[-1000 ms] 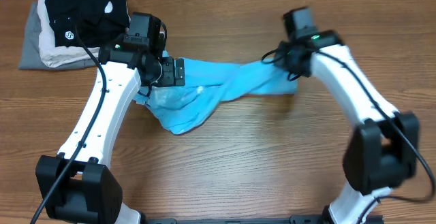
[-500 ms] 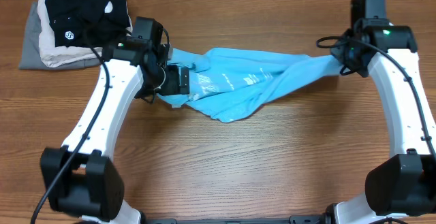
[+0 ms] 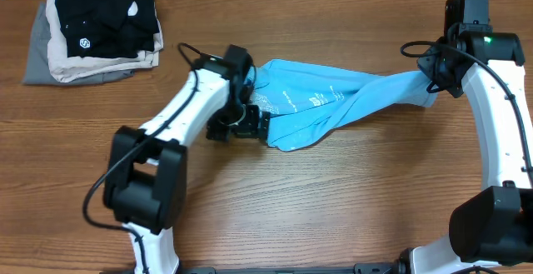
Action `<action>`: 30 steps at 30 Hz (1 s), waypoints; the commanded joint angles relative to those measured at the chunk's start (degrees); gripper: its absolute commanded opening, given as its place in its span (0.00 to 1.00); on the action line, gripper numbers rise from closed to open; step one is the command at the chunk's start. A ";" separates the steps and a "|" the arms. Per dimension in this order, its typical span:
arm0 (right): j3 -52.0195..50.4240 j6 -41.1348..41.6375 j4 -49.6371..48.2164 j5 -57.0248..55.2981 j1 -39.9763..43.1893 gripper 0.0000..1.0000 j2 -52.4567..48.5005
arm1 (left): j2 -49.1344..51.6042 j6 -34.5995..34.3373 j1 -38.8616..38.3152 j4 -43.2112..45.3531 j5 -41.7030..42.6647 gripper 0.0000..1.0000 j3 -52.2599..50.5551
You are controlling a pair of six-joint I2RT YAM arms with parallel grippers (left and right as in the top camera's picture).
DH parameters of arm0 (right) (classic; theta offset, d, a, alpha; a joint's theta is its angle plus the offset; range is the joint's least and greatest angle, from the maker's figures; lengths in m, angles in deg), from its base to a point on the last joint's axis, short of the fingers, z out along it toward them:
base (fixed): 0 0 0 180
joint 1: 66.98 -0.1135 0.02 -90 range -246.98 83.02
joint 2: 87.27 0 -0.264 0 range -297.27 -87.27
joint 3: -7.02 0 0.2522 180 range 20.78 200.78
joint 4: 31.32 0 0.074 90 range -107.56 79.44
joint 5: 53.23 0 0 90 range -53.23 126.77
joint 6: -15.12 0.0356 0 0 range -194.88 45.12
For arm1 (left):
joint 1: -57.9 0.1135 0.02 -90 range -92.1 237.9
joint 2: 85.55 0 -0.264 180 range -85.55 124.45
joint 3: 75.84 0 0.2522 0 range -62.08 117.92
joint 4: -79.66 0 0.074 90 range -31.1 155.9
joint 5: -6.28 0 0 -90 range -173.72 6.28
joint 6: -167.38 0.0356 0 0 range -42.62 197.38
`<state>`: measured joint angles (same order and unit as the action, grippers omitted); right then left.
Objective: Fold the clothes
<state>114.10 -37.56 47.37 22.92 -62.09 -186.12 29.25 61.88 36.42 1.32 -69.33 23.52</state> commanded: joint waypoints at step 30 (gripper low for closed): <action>0.94 0.46 2.27 3.54 0.13 0.04 1.64 | 7.89 0.87 5.09 1.27 -1.51 0.04 9.38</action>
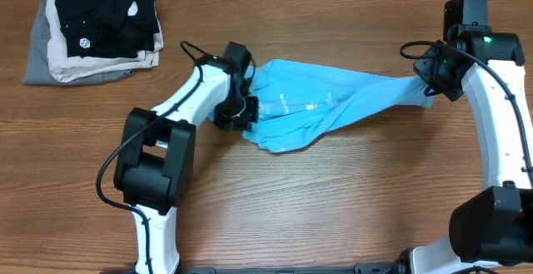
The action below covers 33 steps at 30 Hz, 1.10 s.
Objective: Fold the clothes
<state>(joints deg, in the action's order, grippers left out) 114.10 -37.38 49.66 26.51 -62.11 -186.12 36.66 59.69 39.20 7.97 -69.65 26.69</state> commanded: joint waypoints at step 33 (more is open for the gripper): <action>0.87 0.04 -5.20 0.07 0.15 0.58 2.60 | 6.29 3.56 3.17 -19.39 -9.14 0.93 31.28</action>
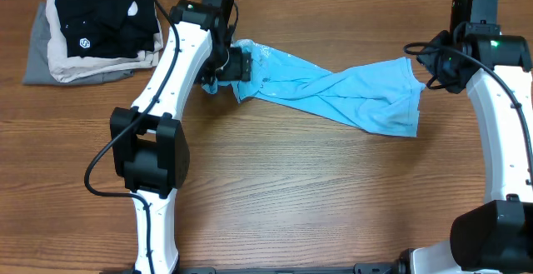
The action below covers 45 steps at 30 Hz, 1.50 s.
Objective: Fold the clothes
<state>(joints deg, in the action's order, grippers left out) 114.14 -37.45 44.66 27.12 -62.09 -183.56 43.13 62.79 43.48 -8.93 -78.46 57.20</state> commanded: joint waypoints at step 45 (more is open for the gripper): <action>0.76 -1.84 2.82 1.11 0.13 0.66 -1.79 | 6.60 1.75 0.66 5.20 1.79 0.60 2.34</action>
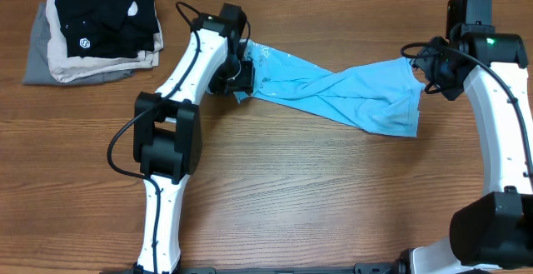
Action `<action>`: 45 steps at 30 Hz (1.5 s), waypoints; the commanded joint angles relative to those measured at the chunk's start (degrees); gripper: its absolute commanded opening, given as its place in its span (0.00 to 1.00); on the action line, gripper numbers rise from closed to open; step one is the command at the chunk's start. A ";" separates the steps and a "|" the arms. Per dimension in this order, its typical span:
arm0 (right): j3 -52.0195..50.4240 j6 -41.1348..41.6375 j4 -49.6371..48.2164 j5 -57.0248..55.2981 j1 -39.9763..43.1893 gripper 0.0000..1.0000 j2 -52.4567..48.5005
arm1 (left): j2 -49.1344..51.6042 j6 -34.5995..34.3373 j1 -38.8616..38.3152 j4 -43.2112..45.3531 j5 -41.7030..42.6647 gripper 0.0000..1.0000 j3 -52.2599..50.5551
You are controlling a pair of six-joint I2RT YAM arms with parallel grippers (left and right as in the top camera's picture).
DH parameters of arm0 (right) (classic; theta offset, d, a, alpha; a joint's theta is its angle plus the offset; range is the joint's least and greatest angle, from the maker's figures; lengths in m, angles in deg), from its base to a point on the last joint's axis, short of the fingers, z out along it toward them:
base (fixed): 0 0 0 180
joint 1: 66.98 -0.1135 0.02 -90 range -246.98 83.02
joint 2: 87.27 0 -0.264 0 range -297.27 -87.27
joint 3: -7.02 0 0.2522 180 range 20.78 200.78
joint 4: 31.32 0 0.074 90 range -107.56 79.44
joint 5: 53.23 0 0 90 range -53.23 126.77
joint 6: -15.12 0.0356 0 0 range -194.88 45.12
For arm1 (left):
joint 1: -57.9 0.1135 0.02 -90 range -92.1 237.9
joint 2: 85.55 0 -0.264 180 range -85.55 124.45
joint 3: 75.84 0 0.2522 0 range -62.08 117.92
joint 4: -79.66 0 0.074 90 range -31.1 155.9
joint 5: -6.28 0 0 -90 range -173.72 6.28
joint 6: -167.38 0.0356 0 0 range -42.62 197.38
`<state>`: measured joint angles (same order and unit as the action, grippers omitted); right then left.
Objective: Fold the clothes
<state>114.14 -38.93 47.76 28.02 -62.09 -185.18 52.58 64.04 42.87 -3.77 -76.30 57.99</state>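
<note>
A light blue shirt [341,95] lies stretched and twisted across the middle of the wooden table, running from upper left to right. My left gripper [244,76] sits at the shirt's left end and looks shut on its edge. At the far right, my right gripper [423,72] is at the shirt's upper right corner, apparently shut on the cloth. The fingers of both are largely hidden by the arms and fabric.
A stack of folded clothes [96,26], black on top of cream and grey, rests at the table's back left corner. The left arm's base [158,224] and the right arm's base [500,232] stand at the near edge.
My left gripper has shifted slightly right and toward the near side with the shirt's left end. The shirt's shape and the right gripper are nearly unchanged.
At first the shirt was bunched in the middle, held at both ends. The left gripper then drew closer to the cloth's left side. After that the left end was at the back left and the shirt lay stretched out and twisted, as it still does.
</note>
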 commanded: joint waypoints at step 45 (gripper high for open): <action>0.72 -0.37 -0.02 -0.20 0.13 0.67 -0.22 | -3.37 1.18 2.32 -2.62 -0.37 0.04 1.97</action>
<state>114.14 -38.91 47.87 28.00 -62.09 -185.27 51.70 64.48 45.03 -5.91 -76.30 58.58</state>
